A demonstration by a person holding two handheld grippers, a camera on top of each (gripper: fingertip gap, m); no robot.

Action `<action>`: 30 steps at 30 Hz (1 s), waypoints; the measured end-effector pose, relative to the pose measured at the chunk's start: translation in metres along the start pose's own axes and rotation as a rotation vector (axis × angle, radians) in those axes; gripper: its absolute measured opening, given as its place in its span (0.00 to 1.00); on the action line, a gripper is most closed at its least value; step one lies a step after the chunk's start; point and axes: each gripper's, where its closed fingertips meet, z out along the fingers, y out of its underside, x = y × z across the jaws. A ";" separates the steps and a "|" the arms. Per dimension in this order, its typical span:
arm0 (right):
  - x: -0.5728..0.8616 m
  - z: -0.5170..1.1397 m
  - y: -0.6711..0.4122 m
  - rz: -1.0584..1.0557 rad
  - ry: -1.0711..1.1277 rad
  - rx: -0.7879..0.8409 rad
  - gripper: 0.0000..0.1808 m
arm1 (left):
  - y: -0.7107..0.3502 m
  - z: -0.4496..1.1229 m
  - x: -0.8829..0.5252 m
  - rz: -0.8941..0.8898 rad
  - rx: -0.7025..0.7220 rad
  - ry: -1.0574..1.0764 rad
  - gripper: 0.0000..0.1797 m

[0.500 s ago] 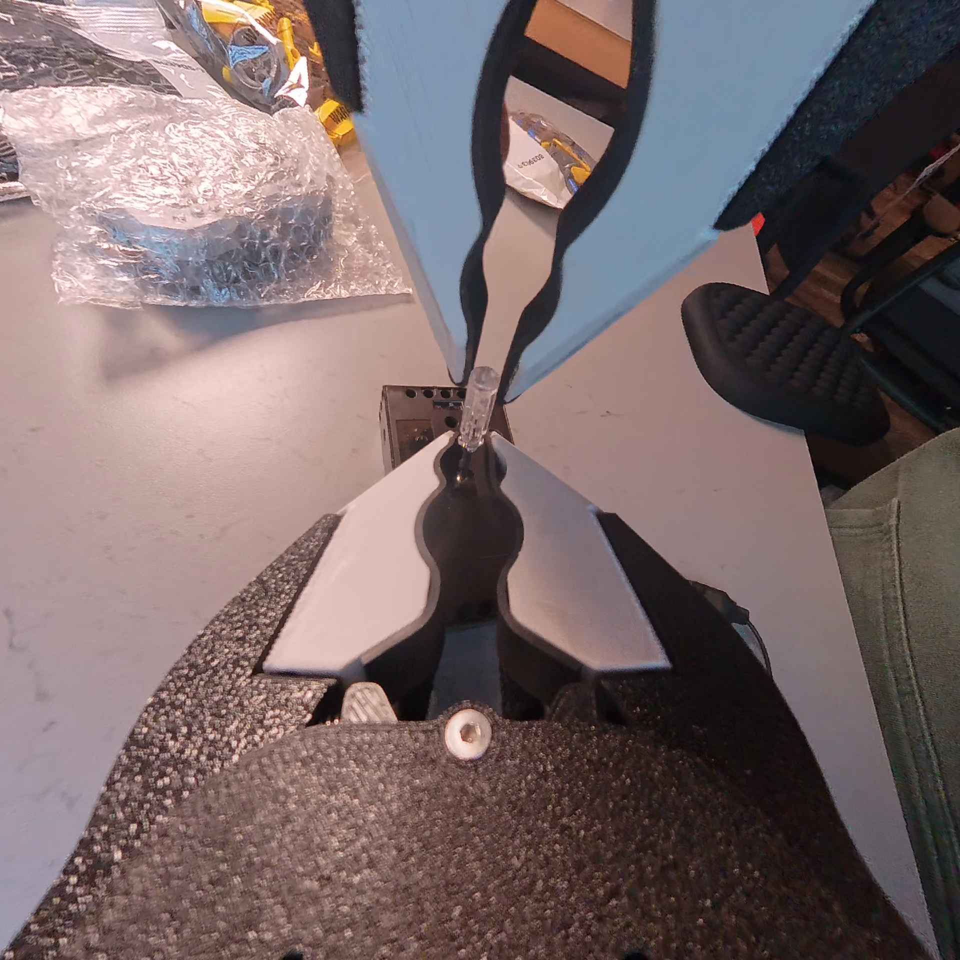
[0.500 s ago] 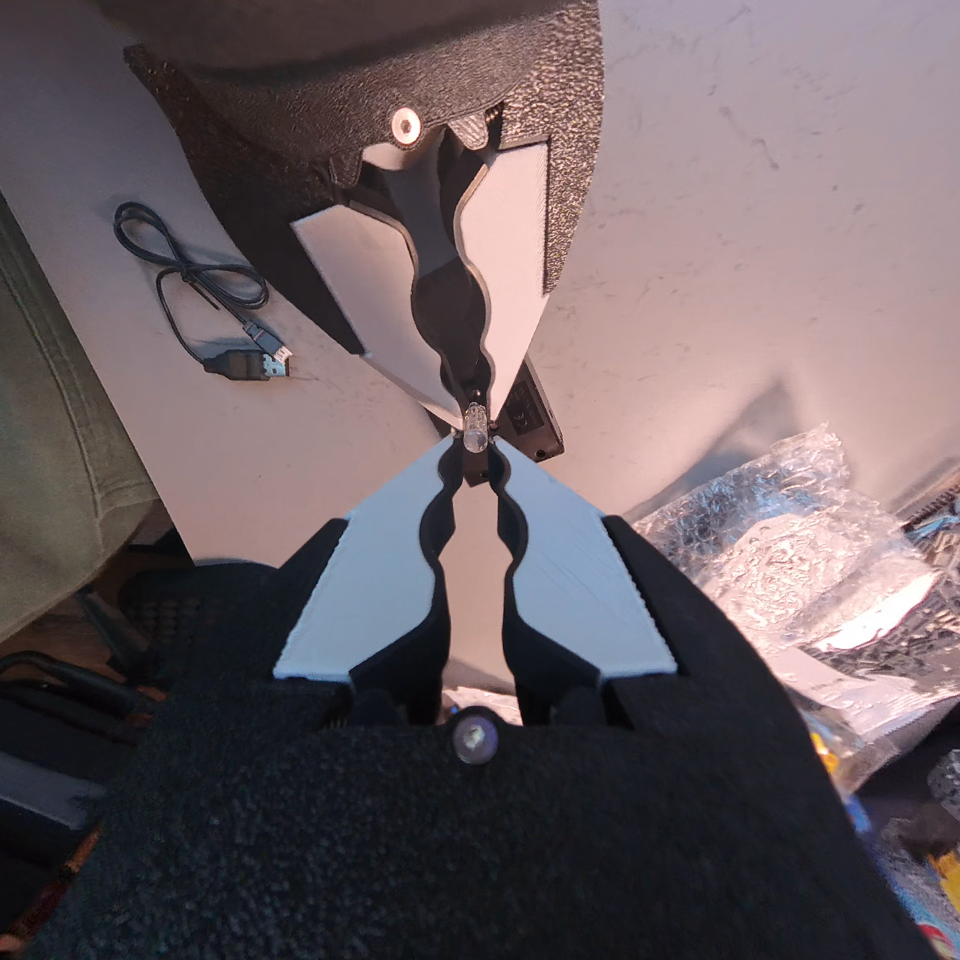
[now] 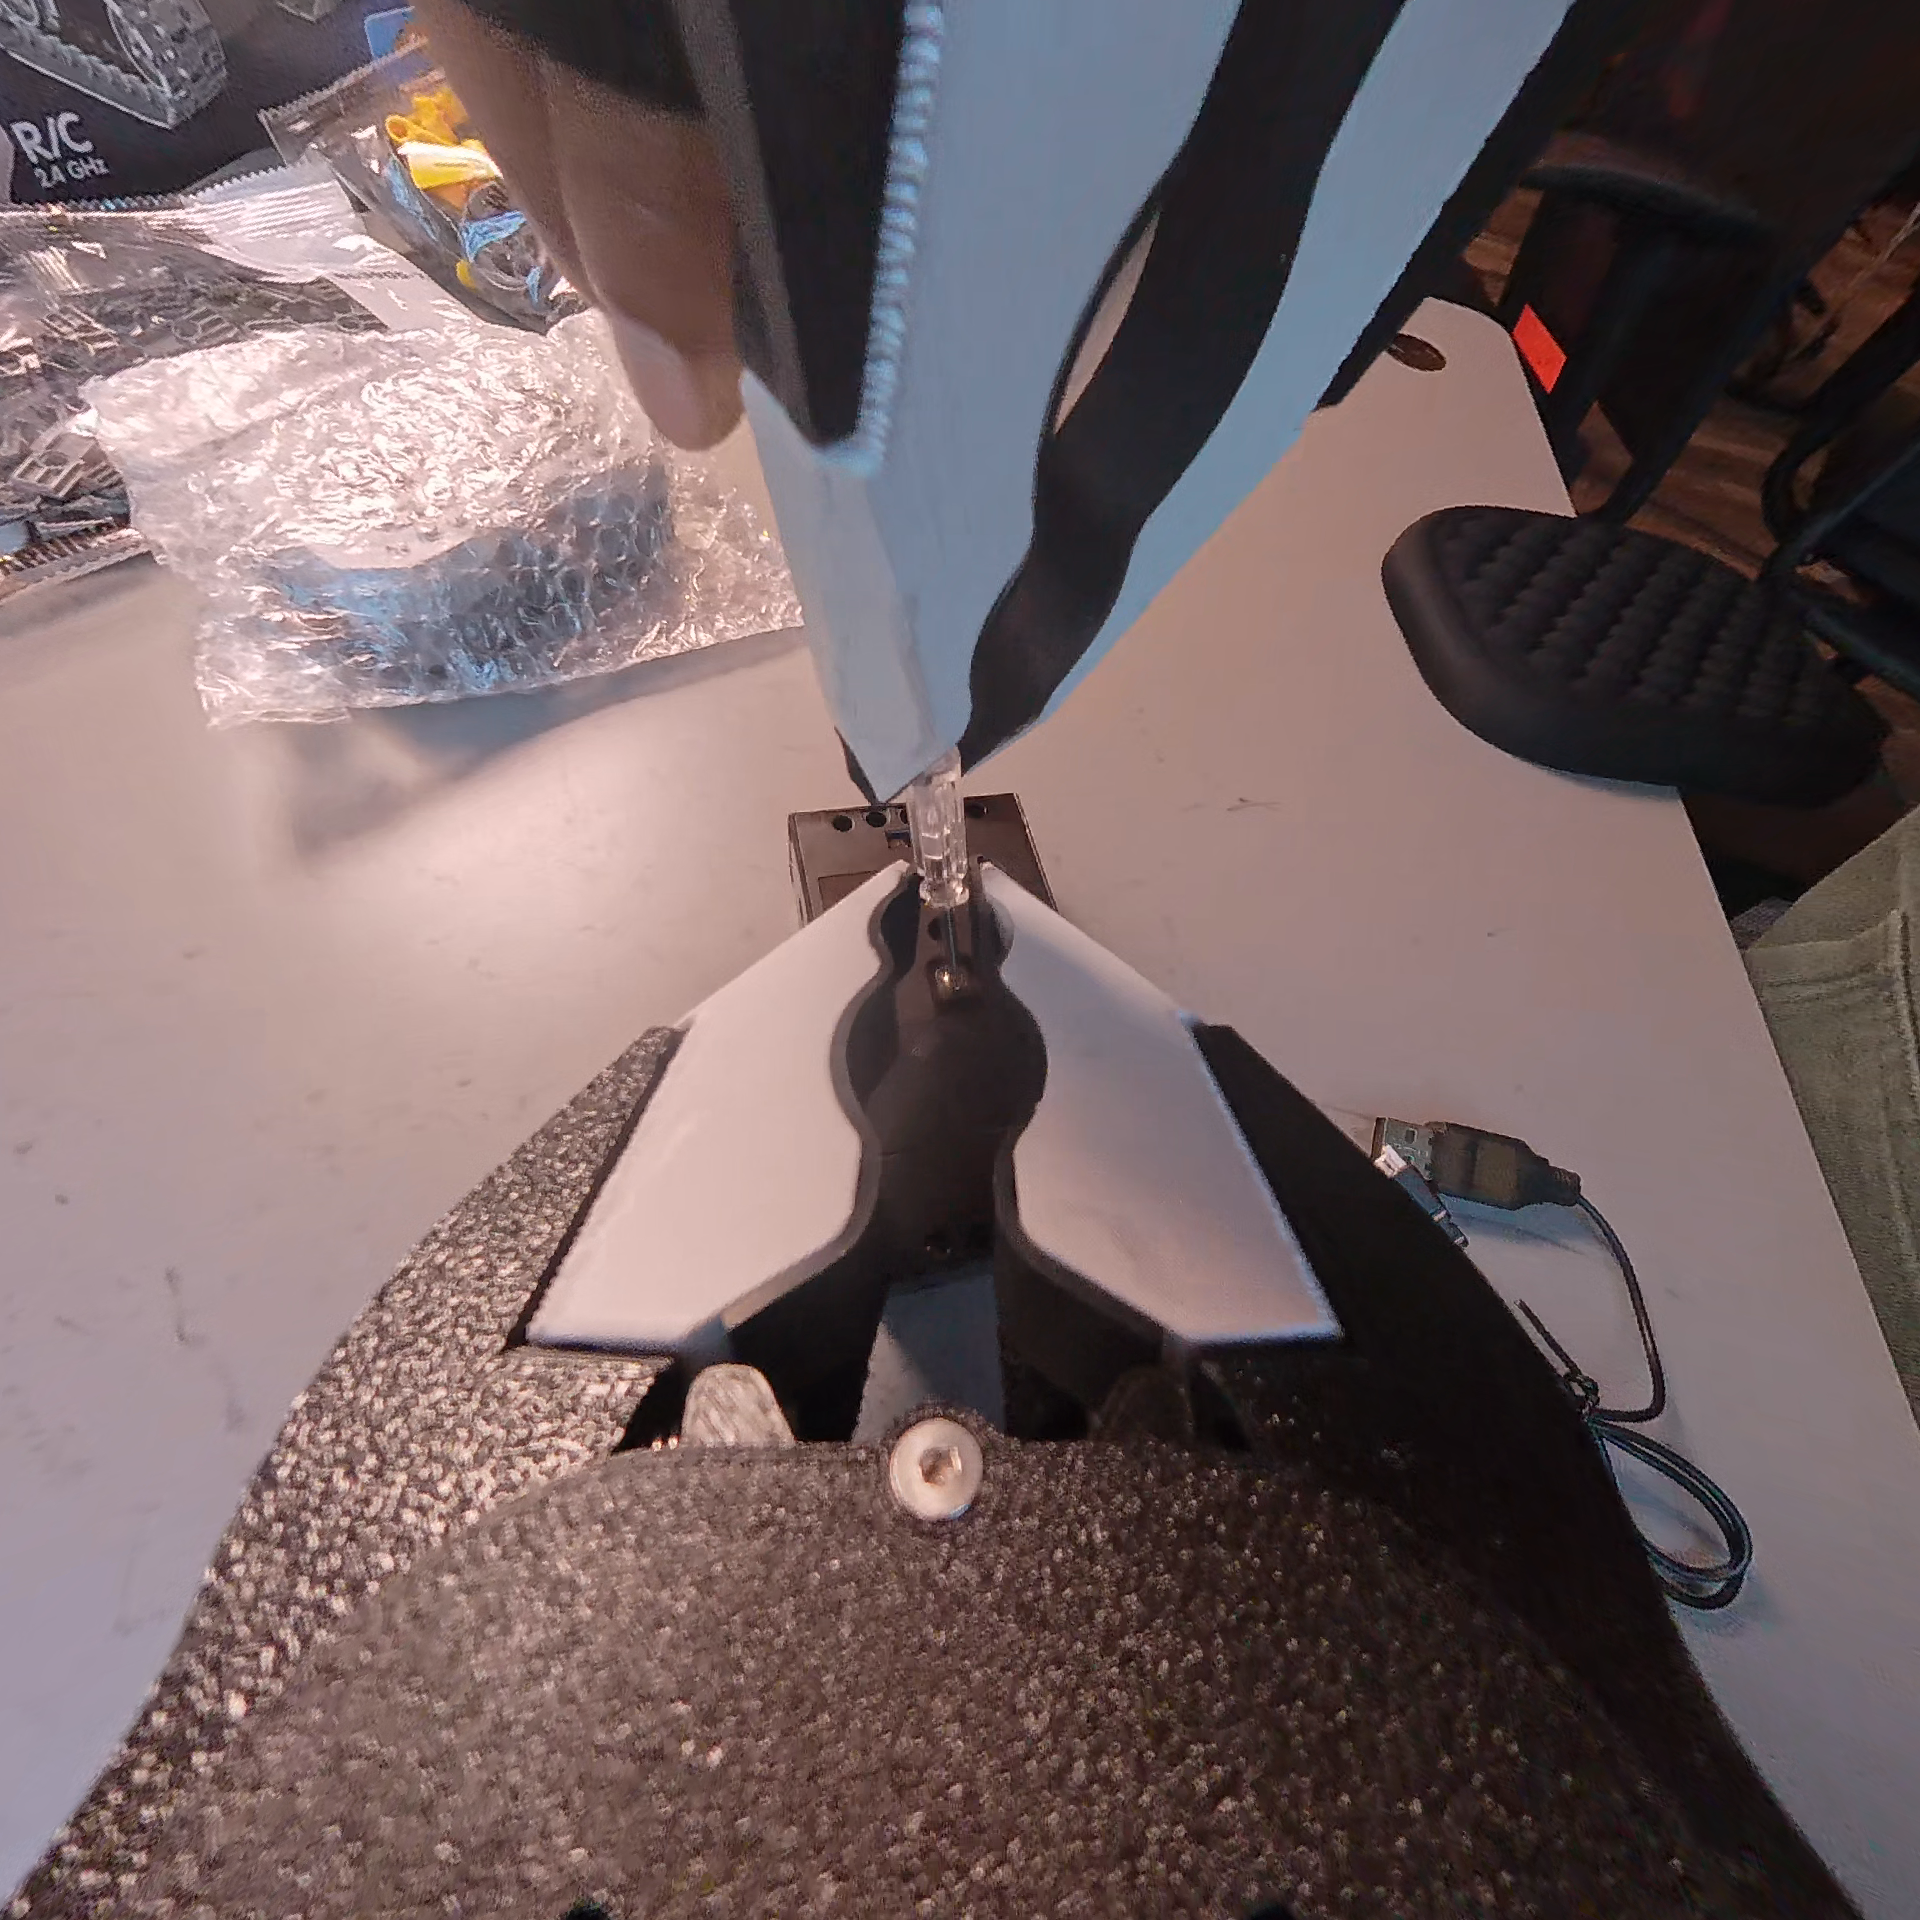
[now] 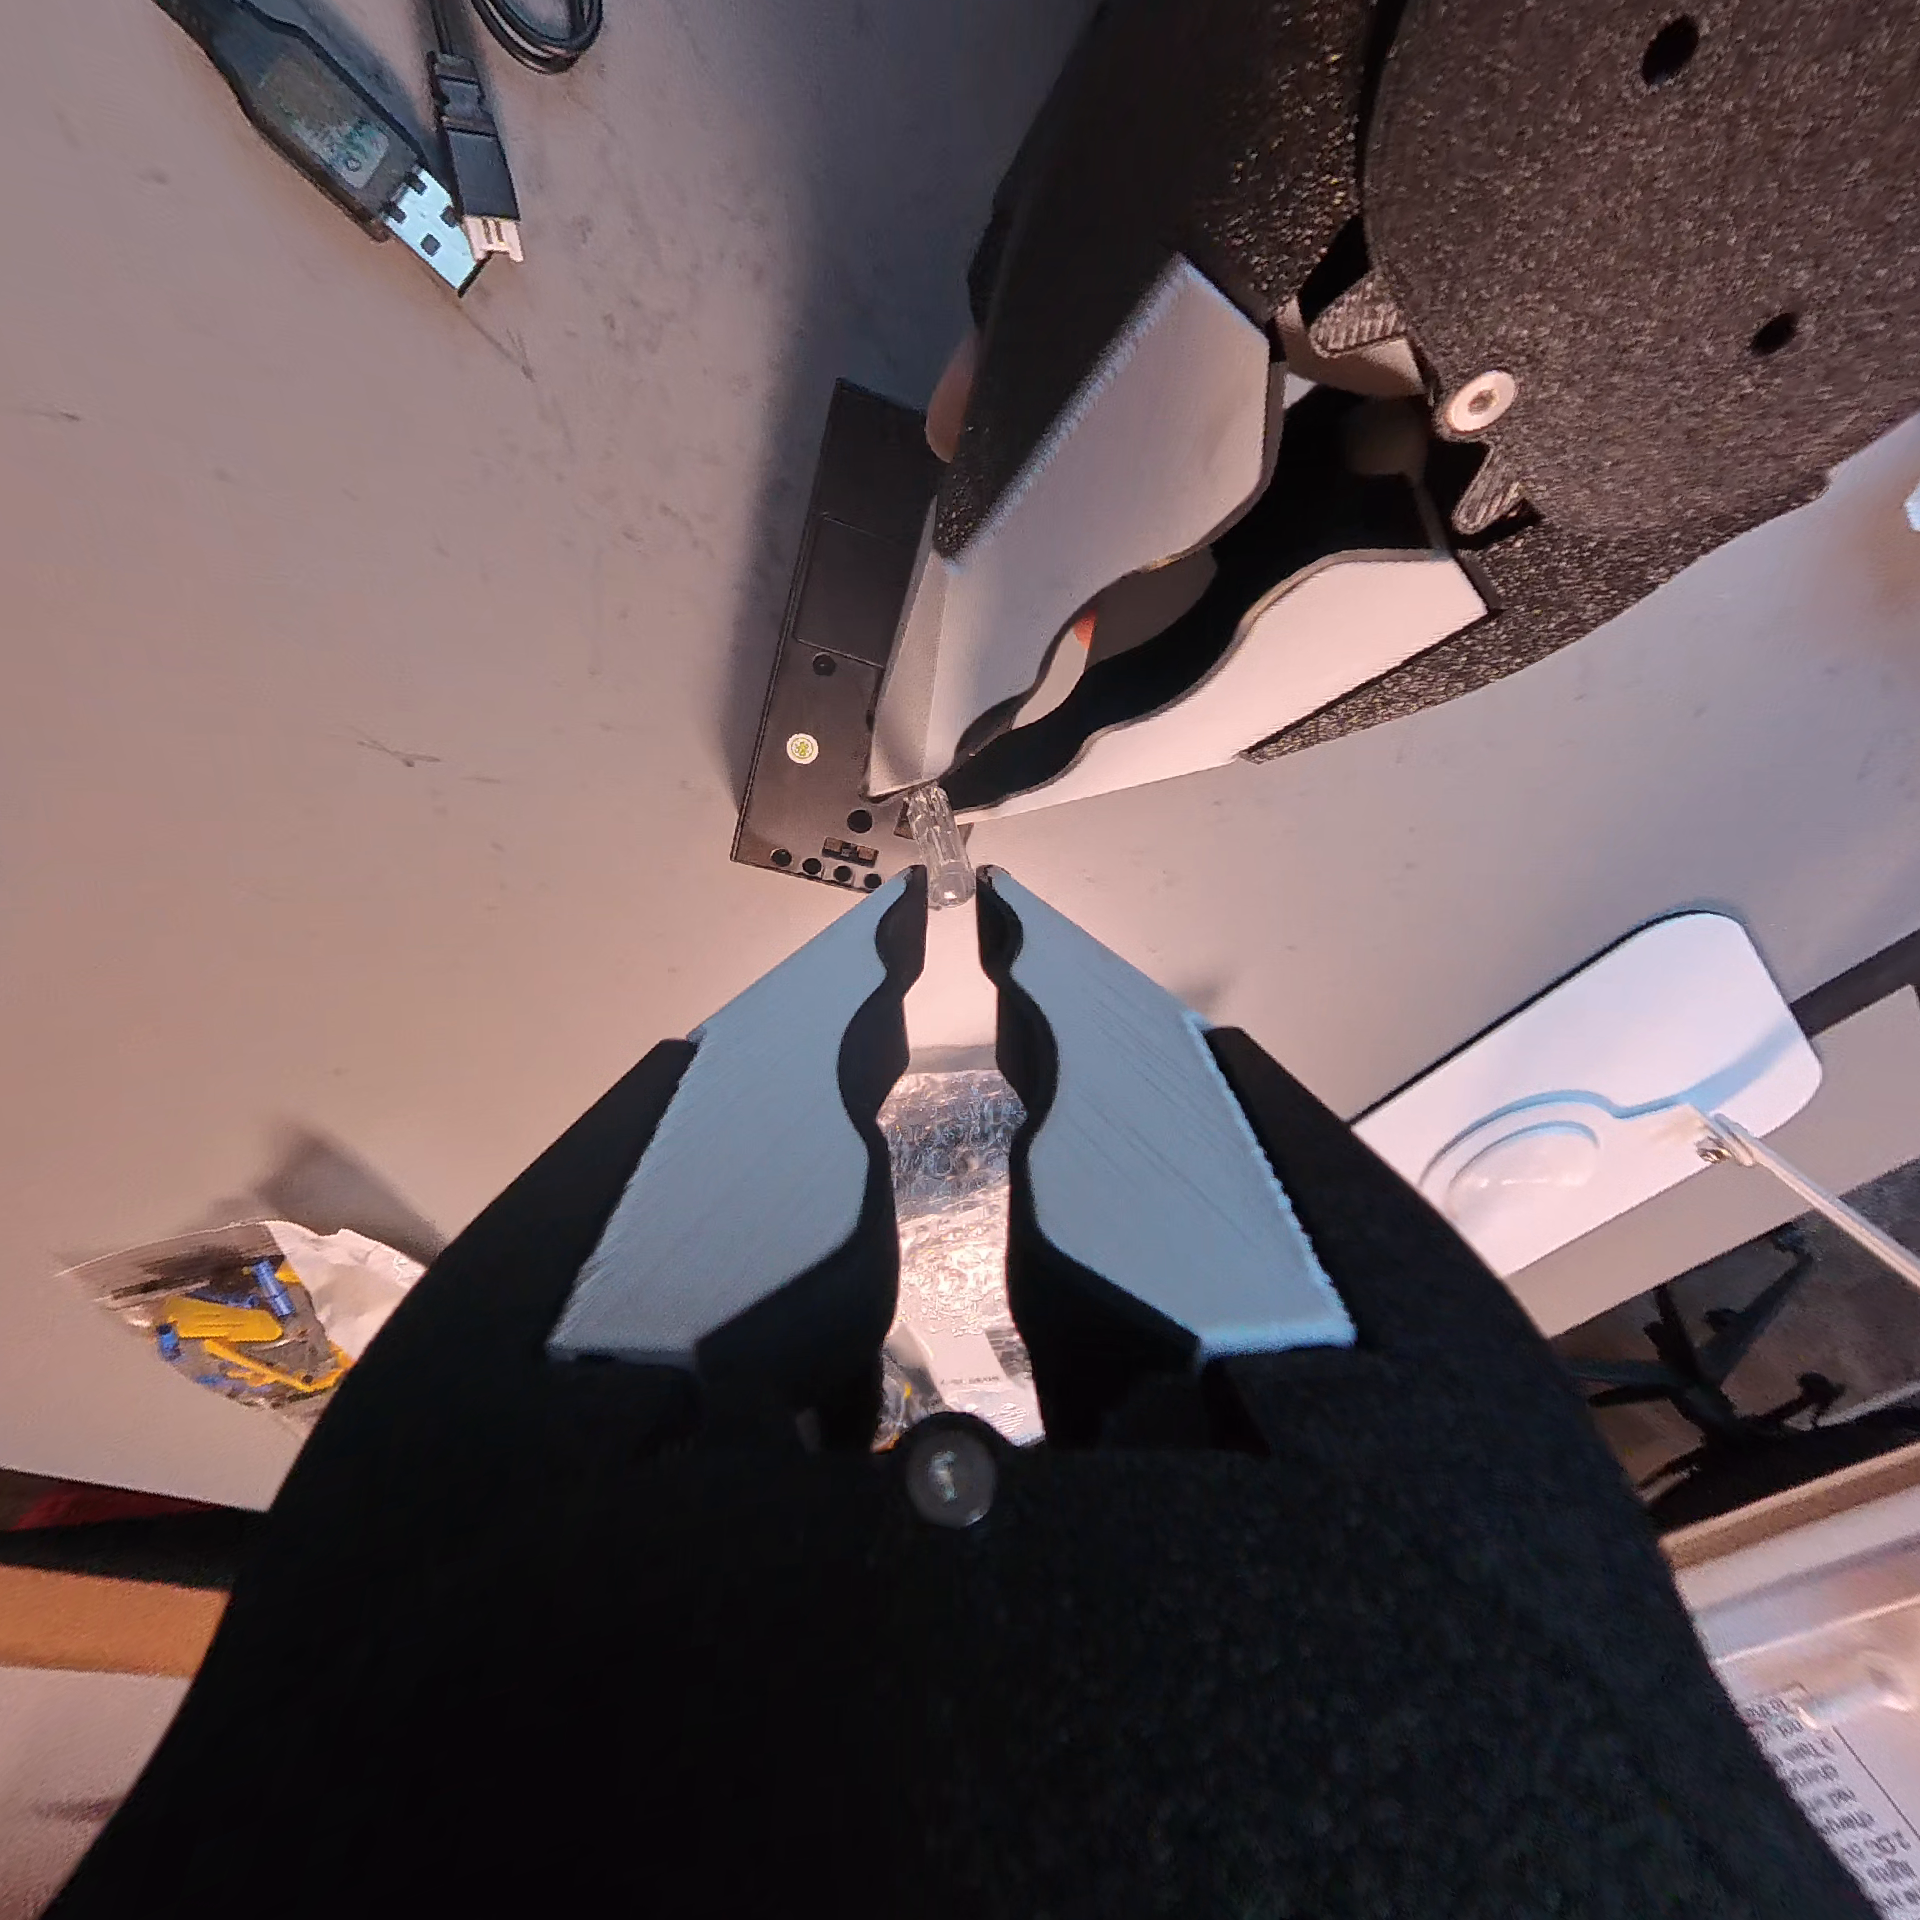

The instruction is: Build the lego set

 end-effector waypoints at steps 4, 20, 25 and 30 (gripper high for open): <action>-0.001 -0.002 0.002 0.201 0.013 0.055 0.14 | 0.001 -0.002 -0.002 -0.004 -0.002 -0.011 0.05; -0.023 0.059 0.001 0.536 0.142 0.349 0.32 | 0.001 -0.024 -0.032 -0.138 0.049 -0.088 0.05; -0.035 0.056 -0.004 0.559 0.177 0.386 0.32 | 0.018 -0.023 -0.042 -0.178 -0.039 -0.142 0.05; -0.031 0.028 -0.014 0.704 0.247 0.606 0.27 | 0.031 -0.024 -0.049 -0.197 -0.110 -0.190 0.05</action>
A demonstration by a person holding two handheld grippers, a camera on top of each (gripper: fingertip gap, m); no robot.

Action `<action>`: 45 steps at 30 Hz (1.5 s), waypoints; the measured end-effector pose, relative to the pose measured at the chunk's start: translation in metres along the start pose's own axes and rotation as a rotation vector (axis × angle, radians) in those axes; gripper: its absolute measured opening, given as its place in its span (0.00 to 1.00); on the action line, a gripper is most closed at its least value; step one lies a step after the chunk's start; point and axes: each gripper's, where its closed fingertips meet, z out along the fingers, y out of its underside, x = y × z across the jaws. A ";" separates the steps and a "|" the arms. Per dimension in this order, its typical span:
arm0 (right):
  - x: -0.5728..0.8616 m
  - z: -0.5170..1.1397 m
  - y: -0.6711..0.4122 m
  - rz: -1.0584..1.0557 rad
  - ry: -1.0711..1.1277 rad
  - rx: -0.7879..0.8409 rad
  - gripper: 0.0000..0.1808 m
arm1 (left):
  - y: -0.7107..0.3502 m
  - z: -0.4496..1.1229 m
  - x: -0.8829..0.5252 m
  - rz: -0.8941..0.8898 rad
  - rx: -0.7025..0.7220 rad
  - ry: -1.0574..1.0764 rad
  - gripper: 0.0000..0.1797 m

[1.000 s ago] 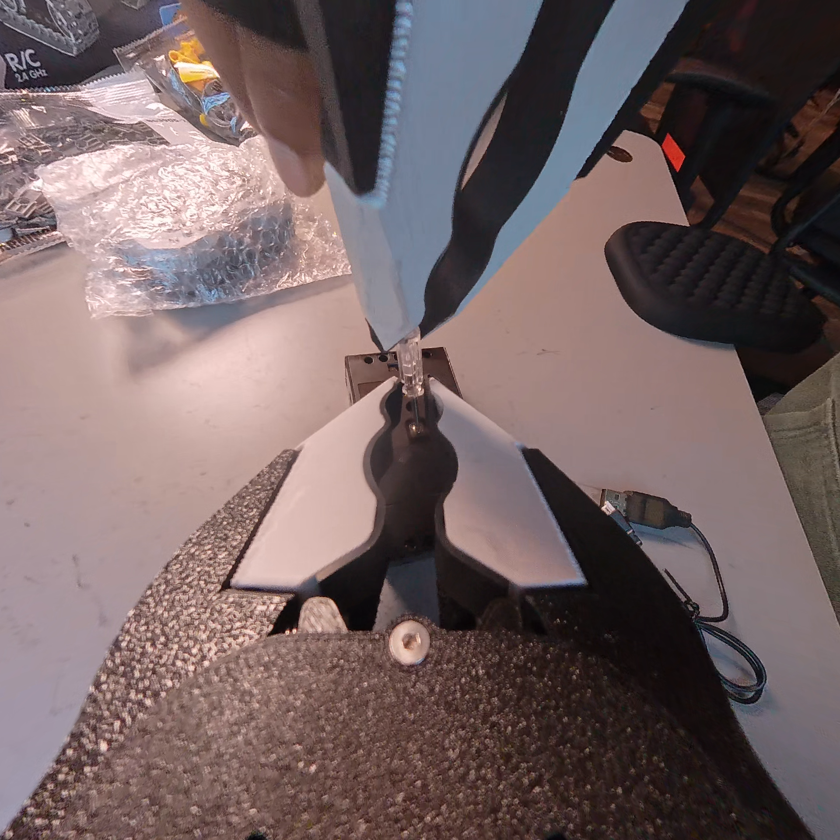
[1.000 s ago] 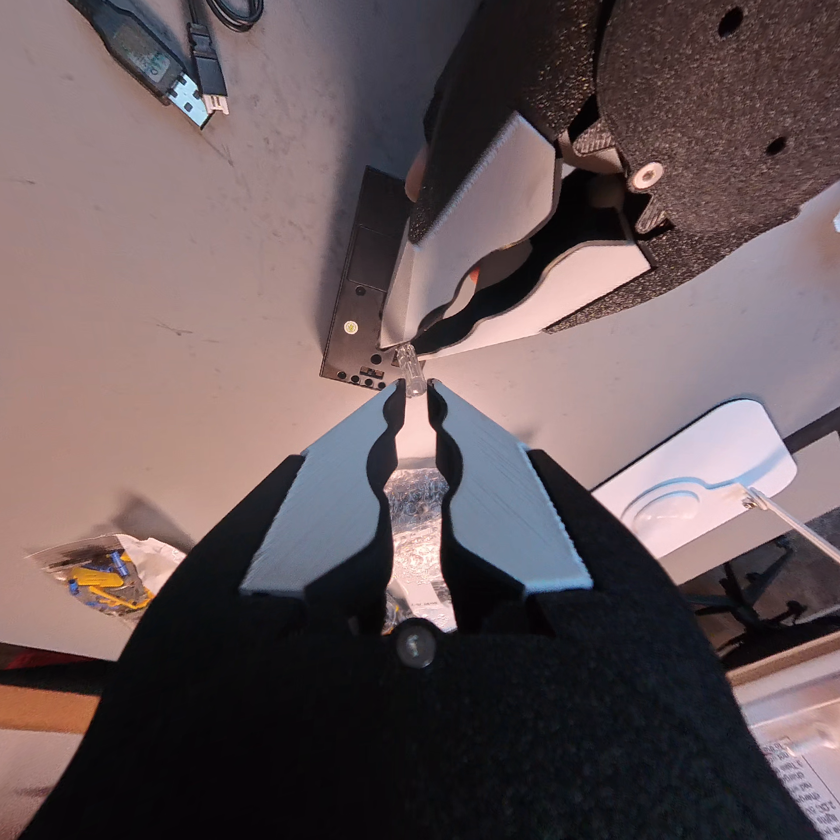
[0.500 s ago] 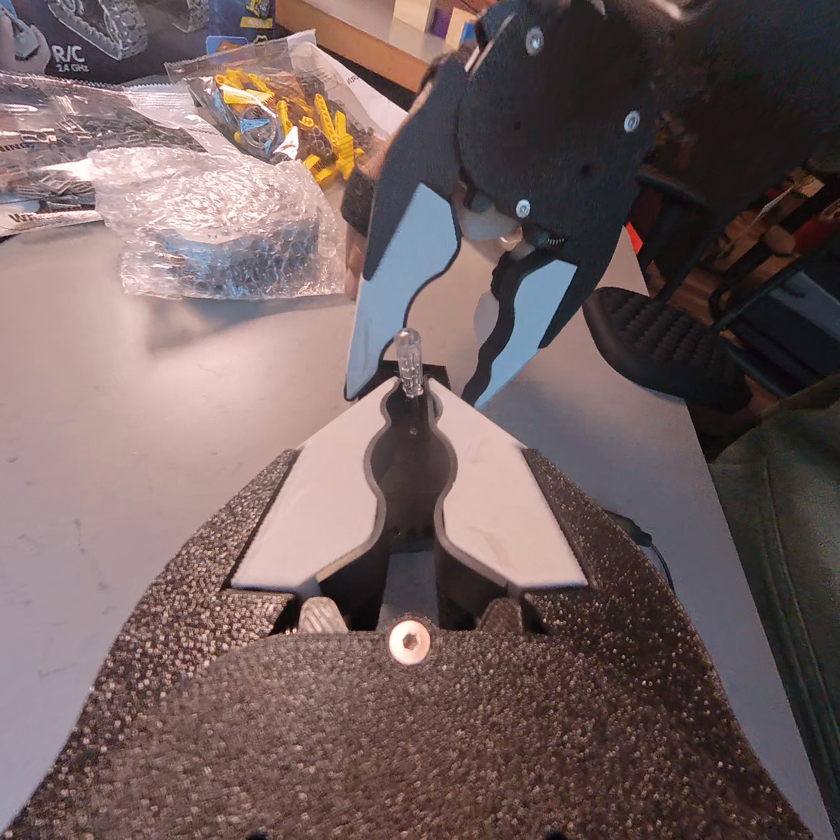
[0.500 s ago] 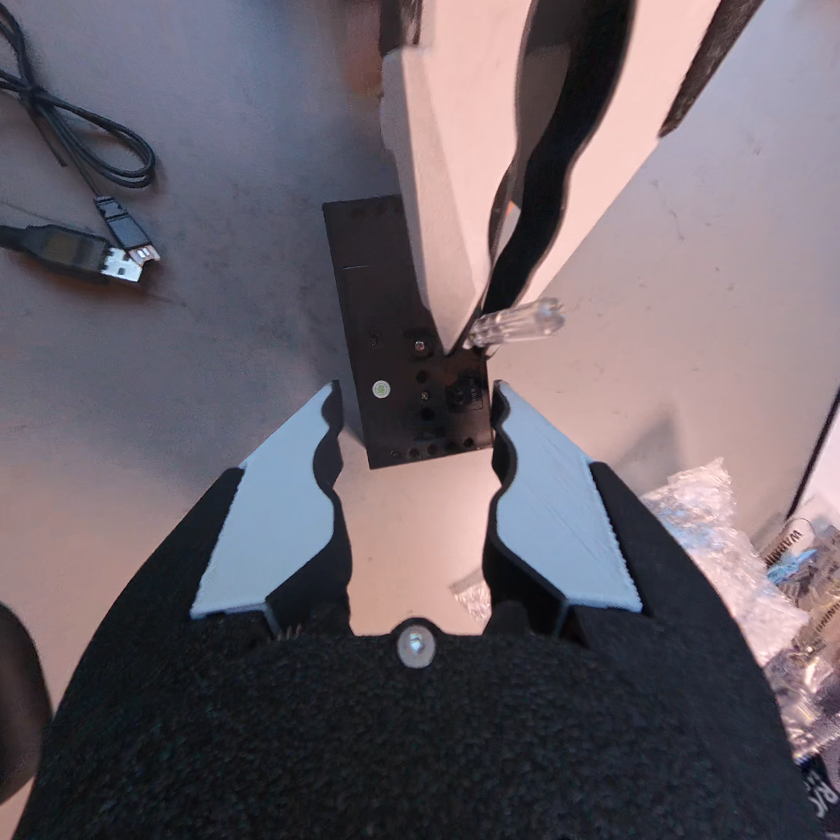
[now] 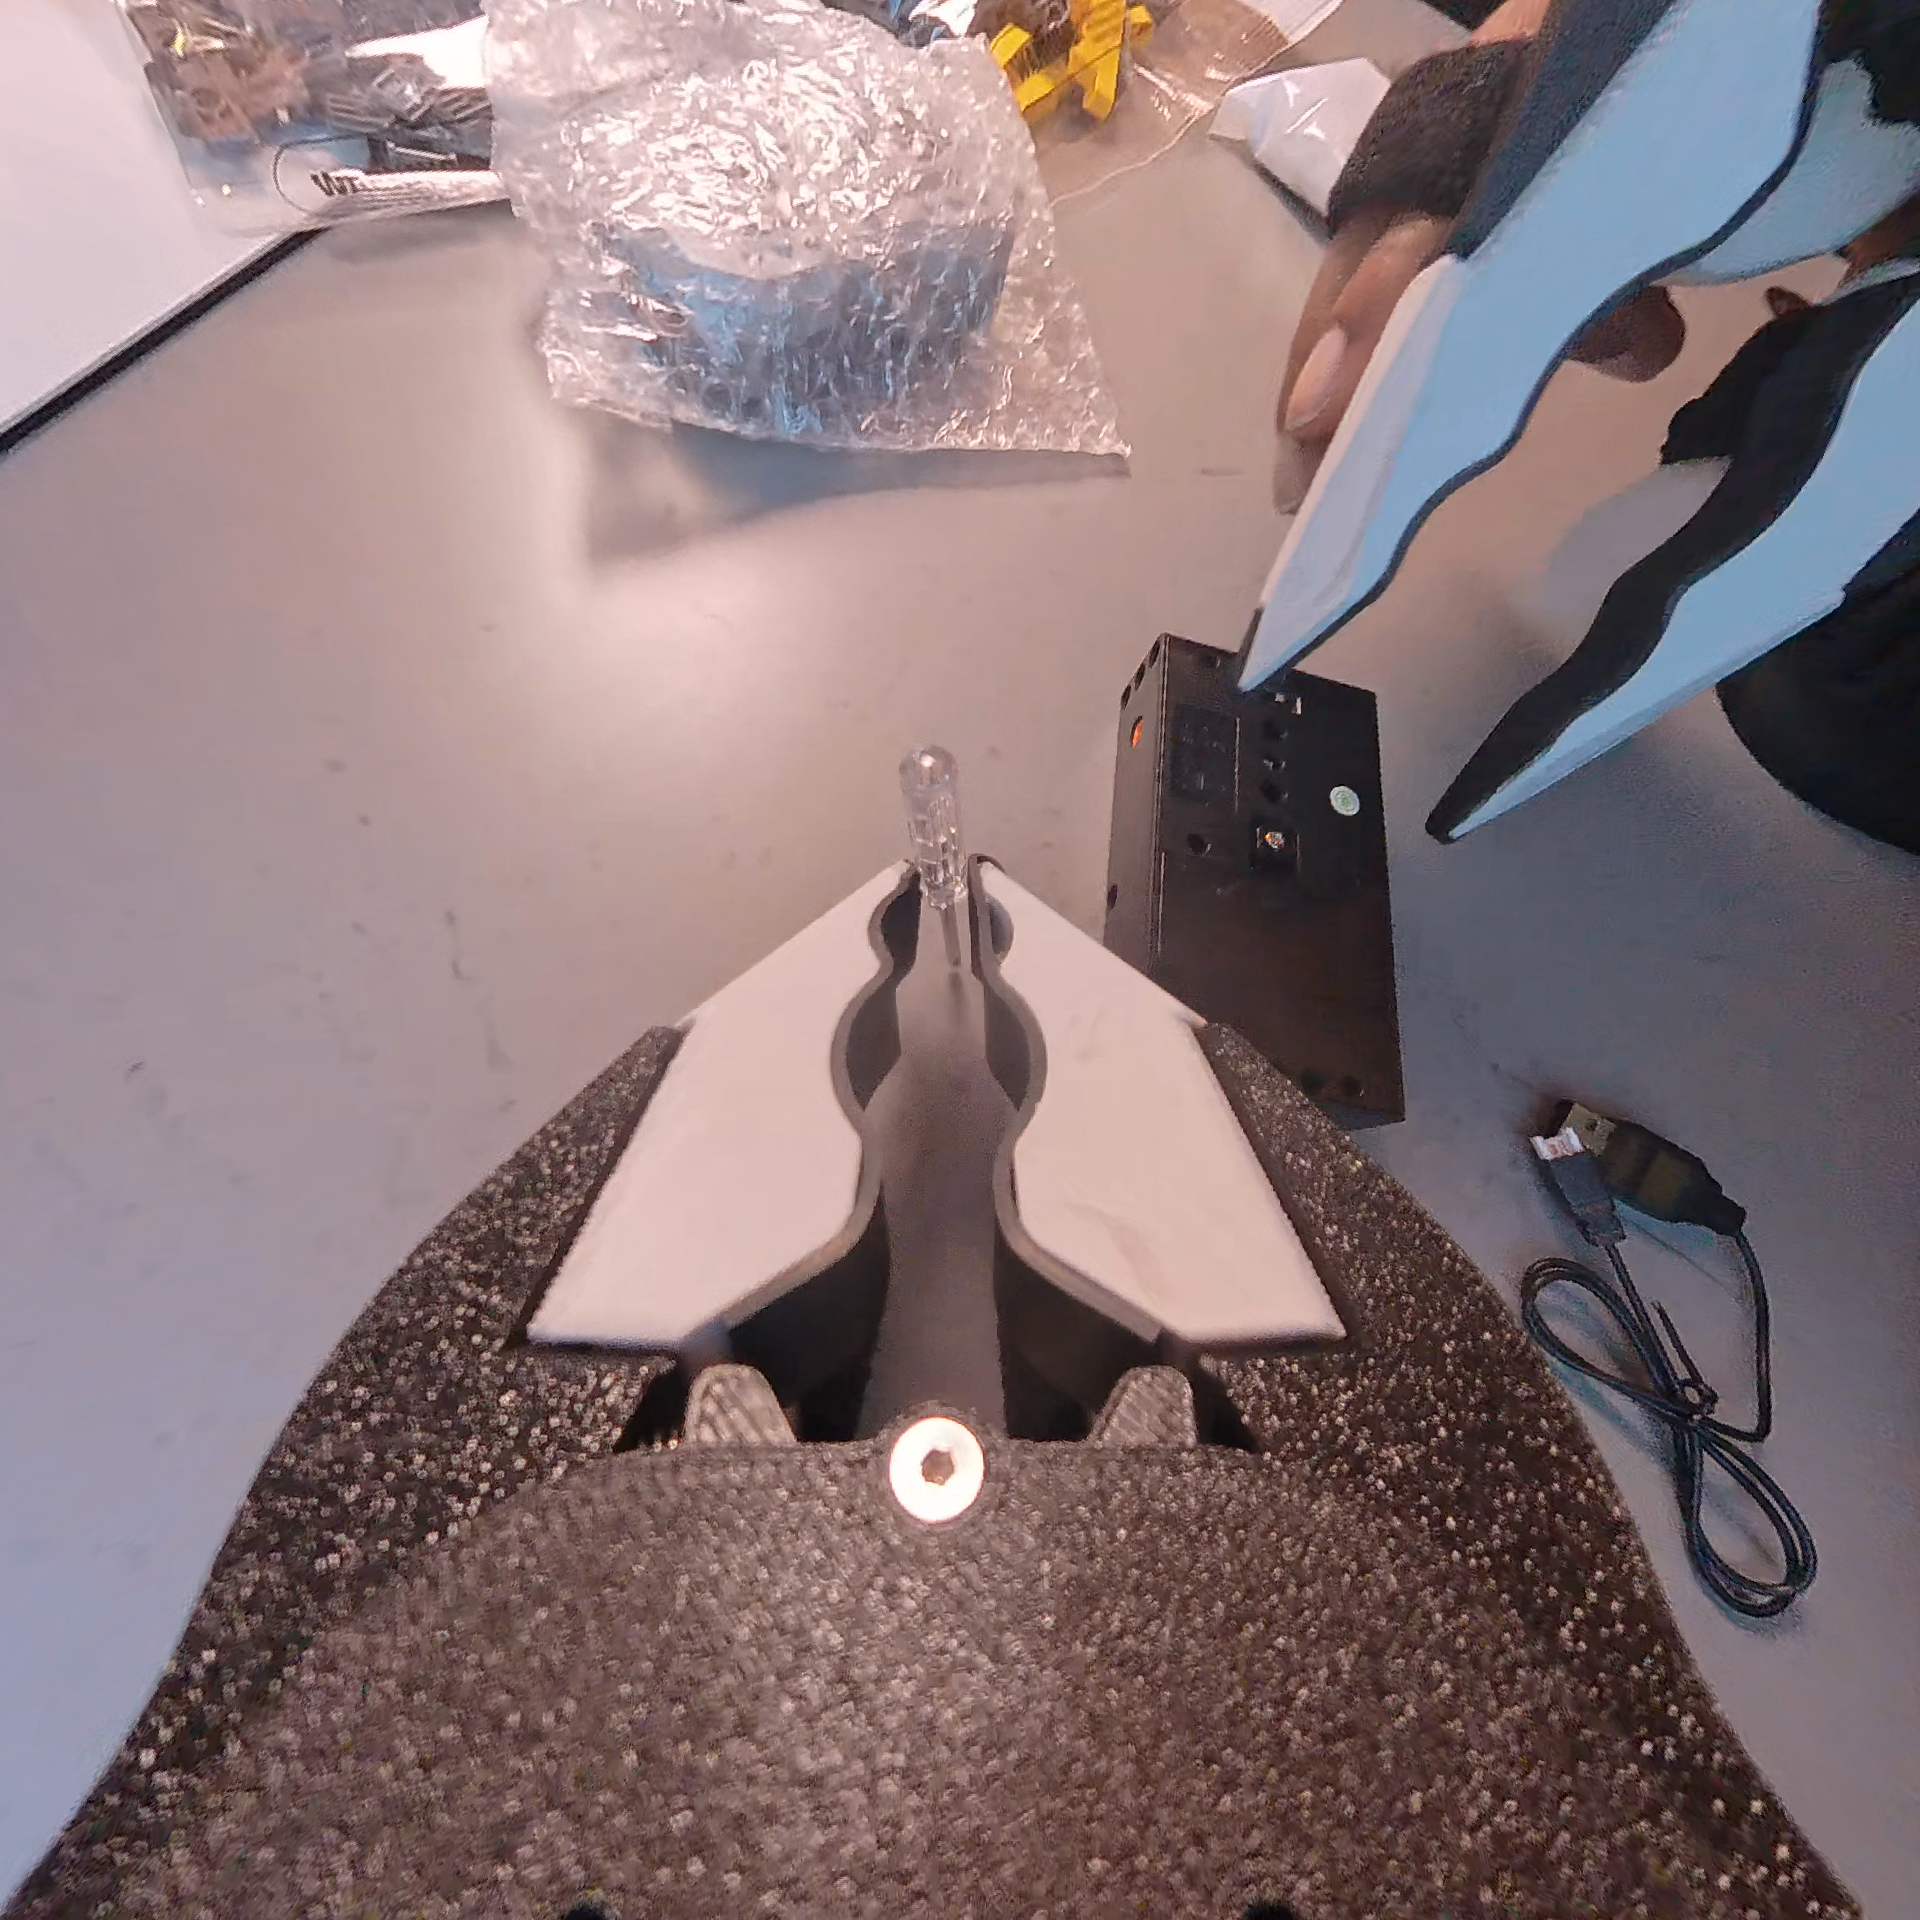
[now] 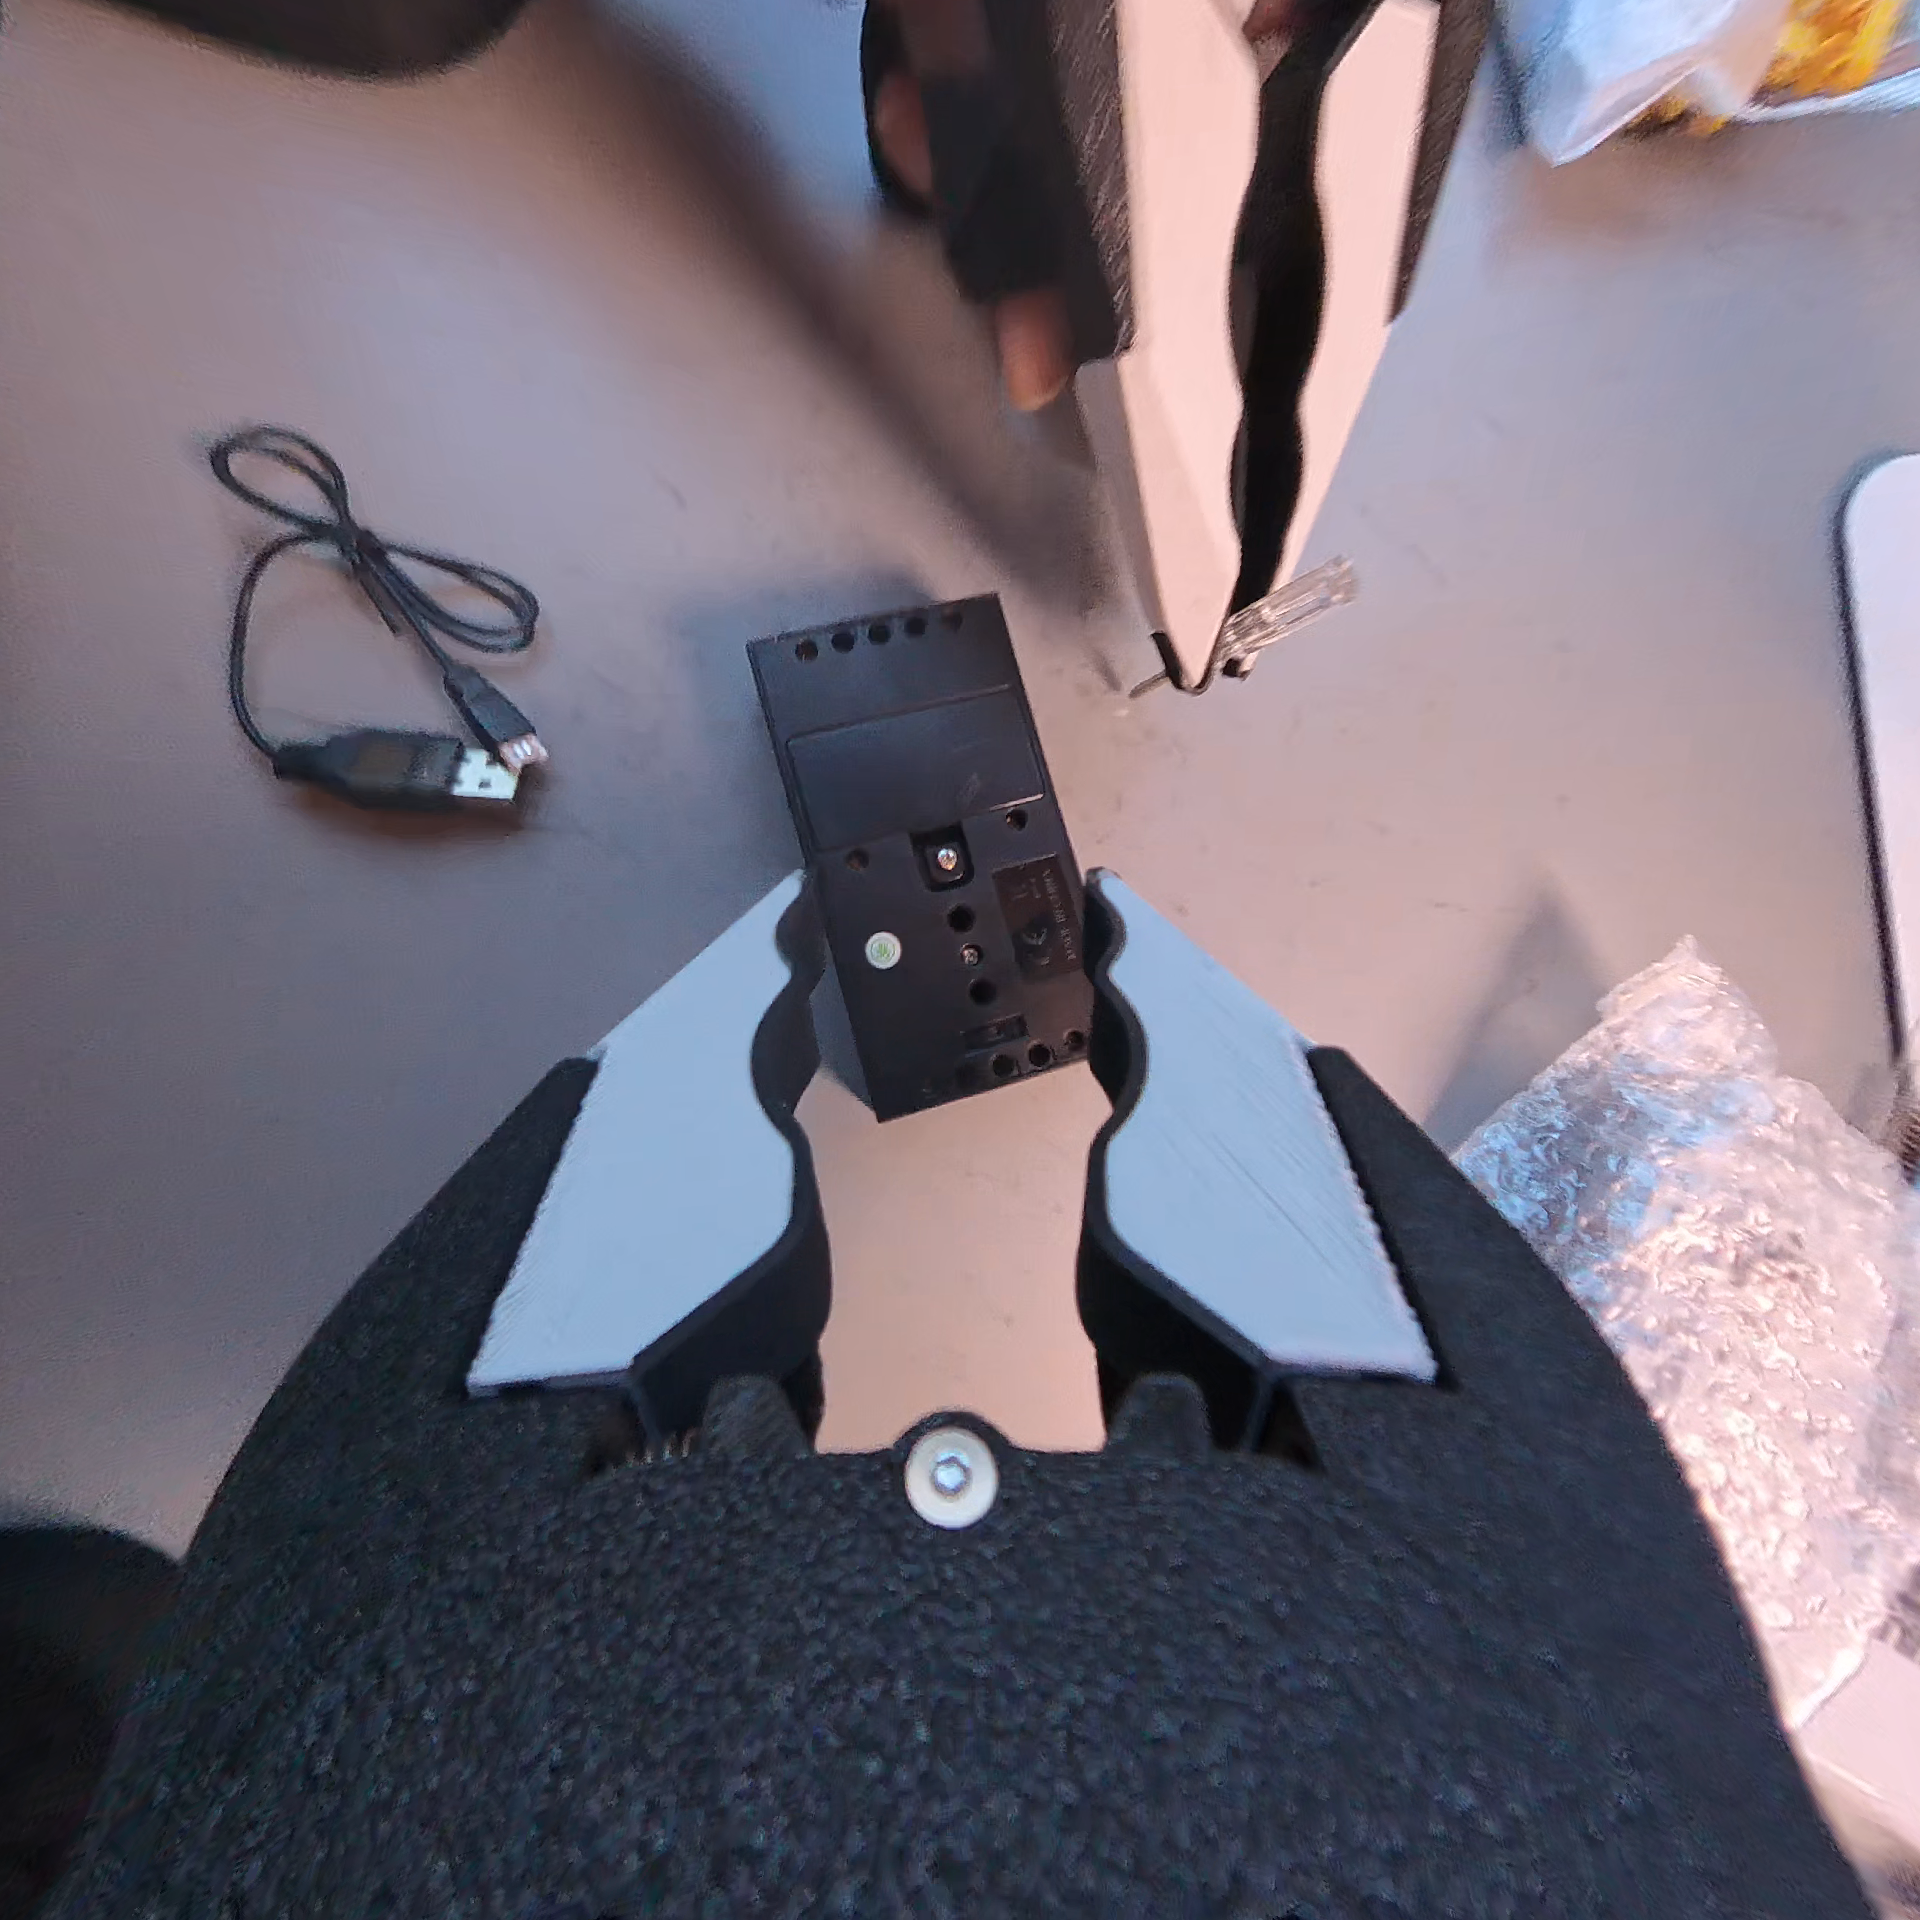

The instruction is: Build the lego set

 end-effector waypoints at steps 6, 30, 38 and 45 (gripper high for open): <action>0.004 0.005 -0.002 0.075 0.083 0.076 0.09 | 0.009 0.004 -0.006 0.026 -0.063 -0.052 0.05; 0.034 -0.008 0.025 0.258 0.086 0.218 0.27 | 0.031 0.015 0.051 0.566 -0.211 0.061 0.38; 0.038 -0.017 0.024 0.457 -0.047 0.378 0.32 | -0.007 0.009 0.042 1.163 -0.034 -0.284 0.38; 0.046 -0.031 0.015 0.386 0.024 0.463 0.28 | -0.030 -0.002 0.066 1.439 0.079 -0.420 0.37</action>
